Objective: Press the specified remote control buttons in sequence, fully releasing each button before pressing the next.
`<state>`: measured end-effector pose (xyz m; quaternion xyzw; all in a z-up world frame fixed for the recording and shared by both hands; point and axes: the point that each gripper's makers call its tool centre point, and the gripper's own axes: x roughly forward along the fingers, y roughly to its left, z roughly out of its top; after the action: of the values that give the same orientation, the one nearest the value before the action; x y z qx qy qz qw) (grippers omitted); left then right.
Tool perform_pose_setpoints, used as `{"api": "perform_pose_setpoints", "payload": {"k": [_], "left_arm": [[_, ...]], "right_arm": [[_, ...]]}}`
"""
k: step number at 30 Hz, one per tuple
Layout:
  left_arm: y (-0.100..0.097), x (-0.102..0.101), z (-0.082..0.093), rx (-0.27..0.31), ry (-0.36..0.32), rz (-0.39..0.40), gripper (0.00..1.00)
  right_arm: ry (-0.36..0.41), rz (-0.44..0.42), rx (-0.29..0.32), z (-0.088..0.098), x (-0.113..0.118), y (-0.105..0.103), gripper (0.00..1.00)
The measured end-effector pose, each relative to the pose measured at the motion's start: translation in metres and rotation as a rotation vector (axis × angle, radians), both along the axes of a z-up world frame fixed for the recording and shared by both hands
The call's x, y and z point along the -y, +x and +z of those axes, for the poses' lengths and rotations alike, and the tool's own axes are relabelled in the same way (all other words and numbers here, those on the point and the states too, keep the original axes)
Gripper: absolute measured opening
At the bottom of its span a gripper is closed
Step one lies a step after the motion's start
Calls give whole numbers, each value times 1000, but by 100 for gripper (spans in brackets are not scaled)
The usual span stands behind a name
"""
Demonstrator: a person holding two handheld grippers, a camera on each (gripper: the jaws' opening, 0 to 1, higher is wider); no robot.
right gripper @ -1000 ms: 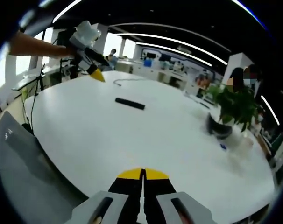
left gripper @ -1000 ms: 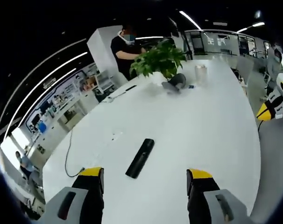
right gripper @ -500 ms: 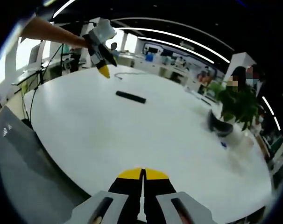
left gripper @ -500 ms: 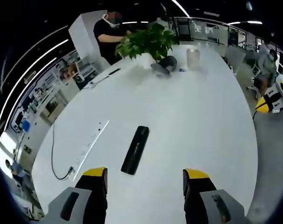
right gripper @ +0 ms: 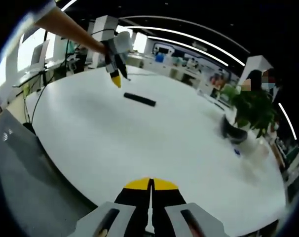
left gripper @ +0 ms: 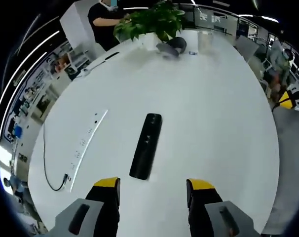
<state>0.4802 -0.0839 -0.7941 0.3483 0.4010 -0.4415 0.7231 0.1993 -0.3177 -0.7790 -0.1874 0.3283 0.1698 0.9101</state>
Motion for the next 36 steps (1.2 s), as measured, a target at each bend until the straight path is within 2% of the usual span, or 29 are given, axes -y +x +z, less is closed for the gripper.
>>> {"api": "perform_pose_setpoints", "payload": {"k": [2,6,11,14,18,23,26,32,34,36], "left_arm": [[4,-4,-6,-25,23,15,55],[13,-5,-16,-33,53,16,52],[21,6,-31,-42,96,-17,50],[24,13,-41,-48,103,-15,45],[23,15,-56,-53,180,-76,44],[34,18,-62,-63,188,-66,44],[35,18,-67,-68,209,-86,44],[33,20,-66,-109,220,-122,42],[25,21,-69,-177,230,-120,35],[24,22,-69,-207,241,-97,30]], "right_arm": [[-3,0,-3,-1,0,0,0],[-4,-1,-4,-1,1,0,0],[-7,1,-15,-3,0,-1,0],[-11,0,-14,-4,1,-1,0],[-14,0,-29,-7,1,-2,0],[-19,0,-35,-8,2,-2,0],[-25,2,-46,-10,2,-2,0],[-28,8,-60,-12,1,-3,0],[-26,10,-60,-12,1,-3,0],[-26,9,-59,-12,1,-3,0]]}}
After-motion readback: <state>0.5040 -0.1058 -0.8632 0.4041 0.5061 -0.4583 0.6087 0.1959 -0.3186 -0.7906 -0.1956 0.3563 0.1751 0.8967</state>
